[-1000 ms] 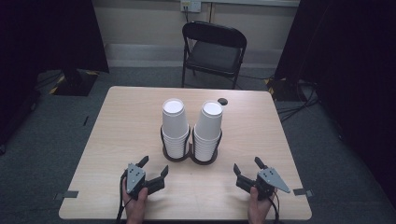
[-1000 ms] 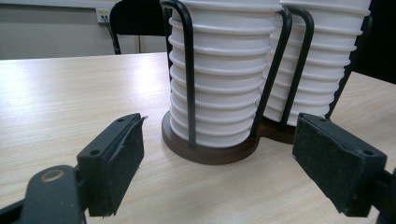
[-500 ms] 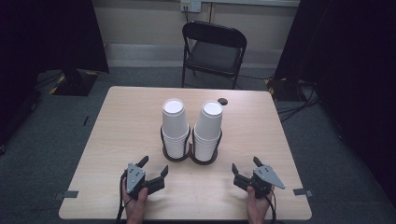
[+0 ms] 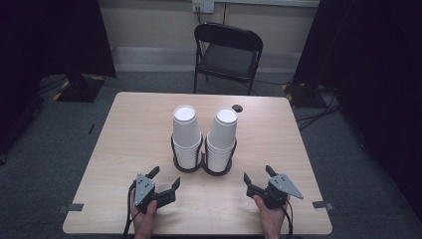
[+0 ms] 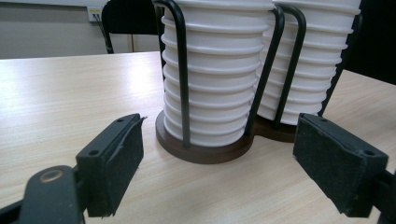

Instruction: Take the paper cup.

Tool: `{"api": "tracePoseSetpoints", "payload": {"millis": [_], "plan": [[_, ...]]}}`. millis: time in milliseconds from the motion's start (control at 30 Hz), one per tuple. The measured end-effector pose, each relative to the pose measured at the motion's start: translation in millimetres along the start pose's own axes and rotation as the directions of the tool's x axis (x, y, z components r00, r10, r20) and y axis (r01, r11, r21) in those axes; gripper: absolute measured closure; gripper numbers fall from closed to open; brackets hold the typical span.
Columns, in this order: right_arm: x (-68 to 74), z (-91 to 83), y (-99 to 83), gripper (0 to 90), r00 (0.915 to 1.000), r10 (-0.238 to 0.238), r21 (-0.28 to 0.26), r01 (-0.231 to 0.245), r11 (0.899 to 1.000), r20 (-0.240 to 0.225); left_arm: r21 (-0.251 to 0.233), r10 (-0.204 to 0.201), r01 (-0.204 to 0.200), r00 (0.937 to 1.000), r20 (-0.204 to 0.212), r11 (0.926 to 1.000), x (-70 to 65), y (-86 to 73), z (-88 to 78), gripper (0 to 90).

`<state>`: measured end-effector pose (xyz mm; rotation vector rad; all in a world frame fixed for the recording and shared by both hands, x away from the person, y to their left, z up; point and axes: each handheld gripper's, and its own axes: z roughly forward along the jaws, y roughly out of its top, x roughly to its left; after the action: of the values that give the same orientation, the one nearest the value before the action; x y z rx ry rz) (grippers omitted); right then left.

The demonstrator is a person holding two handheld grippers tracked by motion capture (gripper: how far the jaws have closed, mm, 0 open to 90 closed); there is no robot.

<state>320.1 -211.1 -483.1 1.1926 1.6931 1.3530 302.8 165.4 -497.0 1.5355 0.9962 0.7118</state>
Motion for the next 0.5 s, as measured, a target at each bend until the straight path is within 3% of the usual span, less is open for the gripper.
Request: {"api": "tracePoseSetpoints", "payload": {"millis": [500], "plan": [[12.0,2.7,20.2,17.7,0.9931,0.003,-0.013,-0.004,1.0,-0.117,-0.009,-0.007,0.007,1.0,0.0,0.9999,0.4,-0.3,-0.4,15.9]]}}
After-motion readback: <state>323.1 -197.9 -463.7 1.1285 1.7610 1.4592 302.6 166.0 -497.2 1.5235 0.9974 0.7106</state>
